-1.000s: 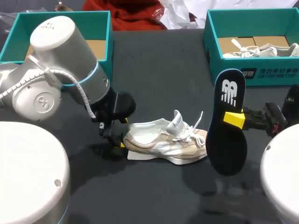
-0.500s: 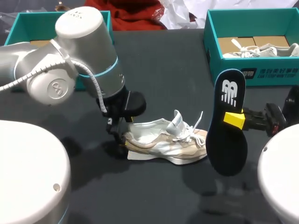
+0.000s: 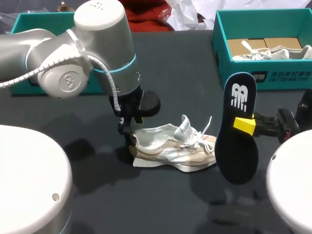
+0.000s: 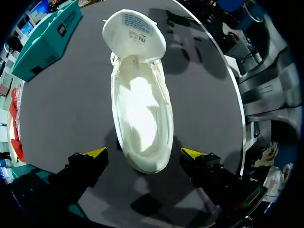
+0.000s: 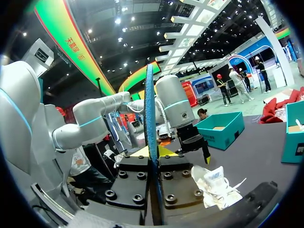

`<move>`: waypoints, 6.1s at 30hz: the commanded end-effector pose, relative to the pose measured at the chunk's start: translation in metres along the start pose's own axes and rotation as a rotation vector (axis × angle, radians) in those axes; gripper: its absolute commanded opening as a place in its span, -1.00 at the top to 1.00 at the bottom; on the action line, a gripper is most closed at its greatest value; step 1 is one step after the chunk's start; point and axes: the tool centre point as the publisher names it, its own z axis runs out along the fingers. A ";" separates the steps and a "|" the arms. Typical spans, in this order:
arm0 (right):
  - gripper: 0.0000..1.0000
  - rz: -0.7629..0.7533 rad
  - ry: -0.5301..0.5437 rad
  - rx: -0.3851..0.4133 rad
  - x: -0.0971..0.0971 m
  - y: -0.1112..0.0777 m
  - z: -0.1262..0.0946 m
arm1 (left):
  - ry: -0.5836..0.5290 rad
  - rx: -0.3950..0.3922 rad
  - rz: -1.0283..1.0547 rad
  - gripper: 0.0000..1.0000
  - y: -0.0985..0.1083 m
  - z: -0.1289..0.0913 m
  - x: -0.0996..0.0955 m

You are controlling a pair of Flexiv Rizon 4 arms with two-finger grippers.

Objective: Take the shoe out of the shoebox, open the shoe tongue, remove and reinsert the insole, then place the shoe into the shoebox

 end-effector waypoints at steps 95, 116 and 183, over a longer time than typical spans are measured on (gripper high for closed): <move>1.00 0.000 -0.032 0.002 0.007 0.001 0.000 | 0.091 -0.030 0.116 1.00 -0.043 0.048 -0.031; 1.00 0.000 -0.032 0.002 0.007 0.001 0.000 | 0.085 -0.082 0.431 1.00 -0.048 0.024 -0.033; 1.00 0.000 -0.032 0.002 0.007 0.001 0.000 | -0.006 -0.106 1.418 1.00 -0.071 0.029 -0.028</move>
